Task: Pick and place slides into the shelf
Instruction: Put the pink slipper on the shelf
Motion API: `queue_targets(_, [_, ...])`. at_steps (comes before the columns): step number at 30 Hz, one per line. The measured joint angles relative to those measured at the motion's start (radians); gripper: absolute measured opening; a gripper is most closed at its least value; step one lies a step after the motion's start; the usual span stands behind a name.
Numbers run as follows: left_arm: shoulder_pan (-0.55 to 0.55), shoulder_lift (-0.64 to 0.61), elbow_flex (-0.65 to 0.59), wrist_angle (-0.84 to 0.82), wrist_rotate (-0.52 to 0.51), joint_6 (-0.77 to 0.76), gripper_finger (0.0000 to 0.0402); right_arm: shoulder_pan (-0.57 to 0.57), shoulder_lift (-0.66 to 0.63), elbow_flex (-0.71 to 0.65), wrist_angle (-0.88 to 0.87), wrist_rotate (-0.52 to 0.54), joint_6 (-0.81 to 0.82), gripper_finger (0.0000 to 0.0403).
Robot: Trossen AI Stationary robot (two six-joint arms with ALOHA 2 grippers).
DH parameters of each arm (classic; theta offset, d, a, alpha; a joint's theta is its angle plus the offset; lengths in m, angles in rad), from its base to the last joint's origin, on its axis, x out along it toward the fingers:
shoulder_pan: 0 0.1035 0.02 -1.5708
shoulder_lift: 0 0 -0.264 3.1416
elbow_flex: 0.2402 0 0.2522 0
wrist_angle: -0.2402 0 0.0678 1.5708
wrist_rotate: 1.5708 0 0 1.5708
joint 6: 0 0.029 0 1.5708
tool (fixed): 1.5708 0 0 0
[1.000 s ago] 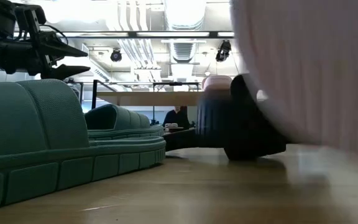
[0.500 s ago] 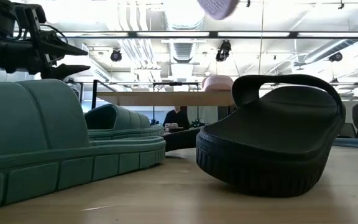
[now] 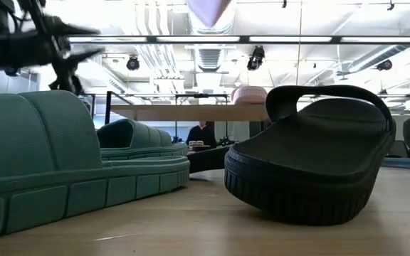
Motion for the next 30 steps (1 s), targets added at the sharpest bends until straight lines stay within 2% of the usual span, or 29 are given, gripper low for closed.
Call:
queue_targets(4, [0.000,0.001,0.056,0.051,-0.068,0.113,0.0111,-0.139,0.031,0.000,0.166,-0.020,-0.163,0.0012])
queue_targets(11, [0.000,0.025,0.133,0.038,-0.191,0.303,0.0111,-0.341,0.129,-0.002,0.170,-0.148,-0.310,0.0012])
queue_targets(16, [0.001,0.048,0.141,0.035,-0.297,0.338,0.0111,-0.399,0.218,-0.003,0.186,-0.159,-0.463,0.0012])
queue_targets(25, [0.001,0.100,0.144,0.082,-0.357,0.337,0.0111,-0.452,0.308,-0.002,0.178,-0.108,-0.435,0.0013])
queue_targets(30, [0.001,0.140,0.229,0.085,-0.365,0.499,0.0111,-0.454,0.339,-0.007,0.131,-0.077,-0.441,0.0013])
